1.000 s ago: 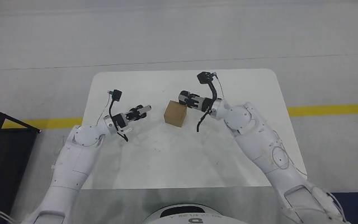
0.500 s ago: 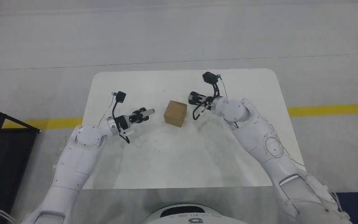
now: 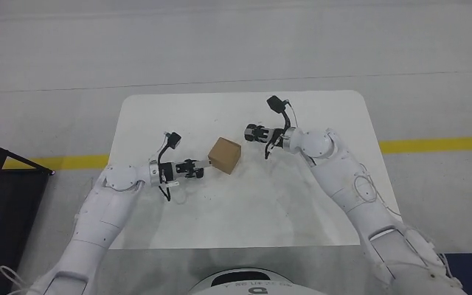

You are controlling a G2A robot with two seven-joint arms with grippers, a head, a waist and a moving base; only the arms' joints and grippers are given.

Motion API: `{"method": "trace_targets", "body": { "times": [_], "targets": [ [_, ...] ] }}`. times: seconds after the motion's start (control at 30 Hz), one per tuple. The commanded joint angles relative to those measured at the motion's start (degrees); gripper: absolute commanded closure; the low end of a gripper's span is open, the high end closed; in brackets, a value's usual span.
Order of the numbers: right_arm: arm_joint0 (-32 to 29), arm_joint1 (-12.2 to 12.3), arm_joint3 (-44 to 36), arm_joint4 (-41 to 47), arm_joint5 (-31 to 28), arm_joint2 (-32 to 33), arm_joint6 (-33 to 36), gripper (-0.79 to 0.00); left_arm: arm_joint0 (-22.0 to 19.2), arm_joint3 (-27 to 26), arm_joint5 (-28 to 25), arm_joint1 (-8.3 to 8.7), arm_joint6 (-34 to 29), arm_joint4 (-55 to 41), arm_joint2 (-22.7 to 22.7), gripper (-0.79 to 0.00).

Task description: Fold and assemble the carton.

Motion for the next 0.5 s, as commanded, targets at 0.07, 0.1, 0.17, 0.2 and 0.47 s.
{"method": "trace_targets", "body": {
  "times": [0.07, 0.1, 0.17, 0.2, 0.47],
  "targets": [
    [-2.78, 0.86, -3.87, -1.45, 0.39, 2.07, -1.20, 0.000, -3.24, 1.12, 1.35, -0.82, -1.32, 0.42, 3.51, -0.785],
    [-3.47, 1.05, -4.74, -1.96, 0.57, 2.54, -1.64, 0.000, -3.98, 1.04, 1.38, -1.11, -0.99, 0.18, 4.38, -0.785],
    [-4.81, 1.38, -6.26, -2.11, 0.59, 3.38, -1.80, 0.000, -5.73, 1.30, 1.34, -1.65, -0.02, 0.21, 5.93, -0.785],
    [-5.37, 1.55, -6.80, -2.28, 0.59, 3.88, -2.09, 0.000, -6.76, 1.87, 1.68, -1.93, 0.97, 0.76, 6.69, -0.785],
    [-11.09, 2.85, -11.70, -2.57, -0.51, 8.08, -4.63, 0.000, -13.96, 7.53, 0.86, -4.60, 3.63, 0.15, 12.93, -0.785]
  ]
}}
